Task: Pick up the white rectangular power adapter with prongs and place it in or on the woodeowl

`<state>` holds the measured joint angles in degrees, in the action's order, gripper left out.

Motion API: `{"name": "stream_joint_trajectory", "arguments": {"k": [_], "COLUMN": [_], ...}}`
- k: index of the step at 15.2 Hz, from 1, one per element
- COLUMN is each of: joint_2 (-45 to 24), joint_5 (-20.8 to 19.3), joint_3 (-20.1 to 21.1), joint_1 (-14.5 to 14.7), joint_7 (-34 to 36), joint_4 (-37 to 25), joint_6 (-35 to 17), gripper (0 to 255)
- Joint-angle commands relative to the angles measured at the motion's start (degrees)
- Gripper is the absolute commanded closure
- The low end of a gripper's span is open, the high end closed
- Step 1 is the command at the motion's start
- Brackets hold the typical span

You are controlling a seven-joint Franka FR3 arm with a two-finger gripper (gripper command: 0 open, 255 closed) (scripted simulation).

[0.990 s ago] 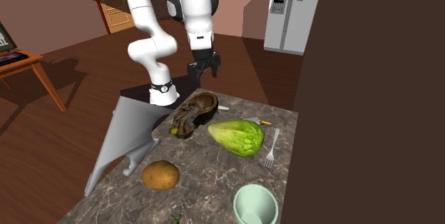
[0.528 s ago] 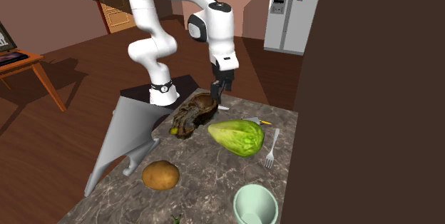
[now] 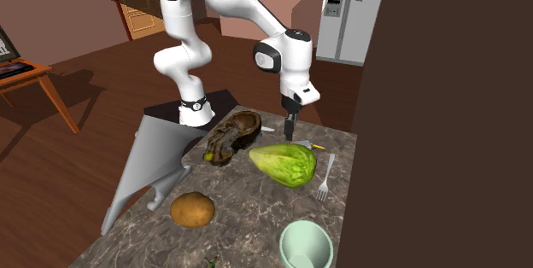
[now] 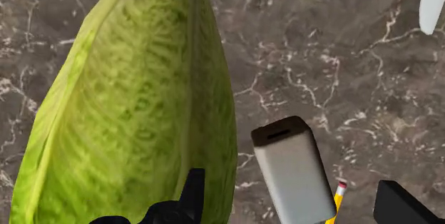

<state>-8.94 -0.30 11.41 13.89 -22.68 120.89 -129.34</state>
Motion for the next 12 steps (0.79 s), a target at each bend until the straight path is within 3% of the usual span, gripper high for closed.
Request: {"name": "stream_joint_trajectory", "arguments": {"k": [1,5,12], "joint_2": [-3.37,-10.84,-14.13], "joint_5": [-1.43,-4.85,-5.98], "joint_3": [0.84,1.88,1.36], "joint_1": [1.17,3.45,3.96], "joint_7": [-0.67,-2.18,-1.55], "joint_4": [-1.26,-6.12,-5.53], "joint_6": [-1.82,-3.80,-7.59], "gripper": [0,0,0]}}
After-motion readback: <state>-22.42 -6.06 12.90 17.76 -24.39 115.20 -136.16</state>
